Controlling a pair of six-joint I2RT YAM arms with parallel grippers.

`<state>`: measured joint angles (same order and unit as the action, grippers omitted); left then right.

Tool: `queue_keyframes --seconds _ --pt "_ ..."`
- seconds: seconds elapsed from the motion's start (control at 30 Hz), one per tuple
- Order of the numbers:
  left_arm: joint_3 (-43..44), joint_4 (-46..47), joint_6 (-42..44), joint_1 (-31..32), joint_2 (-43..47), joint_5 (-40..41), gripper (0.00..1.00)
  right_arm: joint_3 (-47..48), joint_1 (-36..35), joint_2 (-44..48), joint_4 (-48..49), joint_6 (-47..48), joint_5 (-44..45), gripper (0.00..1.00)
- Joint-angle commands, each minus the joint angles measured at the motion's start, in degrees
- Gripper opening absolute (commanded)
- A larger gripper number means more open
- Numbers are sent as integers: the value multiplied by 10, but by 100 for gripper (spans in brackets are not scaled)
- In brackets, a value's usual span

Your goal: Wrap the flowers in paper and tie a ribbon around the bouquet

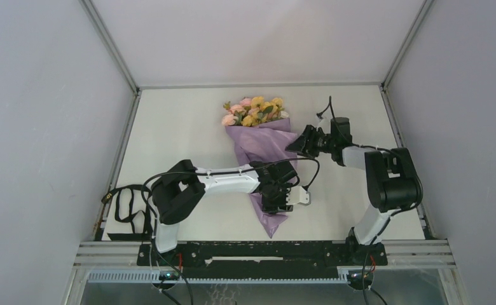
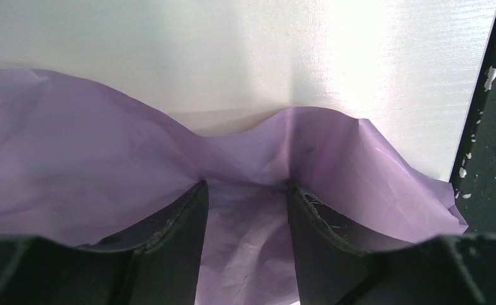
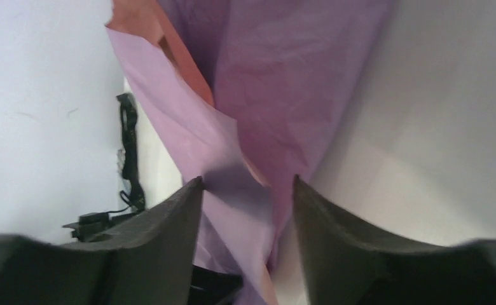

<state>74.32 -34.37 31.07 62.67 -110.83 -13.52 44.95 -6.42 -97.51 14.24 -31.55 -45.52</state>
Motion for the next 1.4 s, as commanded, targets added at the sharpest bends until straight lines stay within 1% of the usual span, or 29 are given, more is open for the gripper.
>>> queue_keyframes --seconds 0.0,0.07,0.1,0.13,0.37,0.67,0.73,0.87,0.9,0.93,1.0,1.03,1.07,1.17,1.23,1.37 --pt "-20 -18 12 3 -40 22 54 57 -25 -36 70 0 -57 47" --pt "-21 -17 10 3 -40 24 54 68 -21 -55 82 -14 -48 13" --pt "-20 -17 11 3 -41 25 54 68 -14 -61 91 -29 -41 1" --pt "-20 -17 10 3 -41 26 55 68 -7 -66 97 -39 -31 0" --pt "-31 -17 18 11 -36 34 55 67 26 -69 80 -50 88 0" --pt "-40 -16 23 17 -33 41 55 25 48 -67 112 -93 184 0" --pt "-42 -17 23 17 -31 41 55 17 51 -66 116 -99 198 0" --pt "-42 -17 27 19 -29 43 55 16 50 -82 121 -97 197 0" --pt "-43 -17 28 20 -30 44 56 16 50 -84 116 -94 199 1" --pt "-43 -17 28 20 -30 44 56 17 49 -82 111 -91 200 5" --pt "-43 -17 29 20 -30 44 56 24 46 -69 79 -74 211 16" --pt "-43 -17 29 20 -31 44 55 33 44 -58 36 -63 230 20" --pt "-43 -17 29 20 -31 45 56 39 43 -44 3 -53 247 23" --pt "-42 -17 29 20 -32 43 56 47 41 20 -75 -25 293 28" --pt "-42 -18 29 20 -32 43 55 55 41 78 -132 -6 341 32" --pt "-42 -17 31 20 -32 42 56 56 39 176 -219 19 416 36"
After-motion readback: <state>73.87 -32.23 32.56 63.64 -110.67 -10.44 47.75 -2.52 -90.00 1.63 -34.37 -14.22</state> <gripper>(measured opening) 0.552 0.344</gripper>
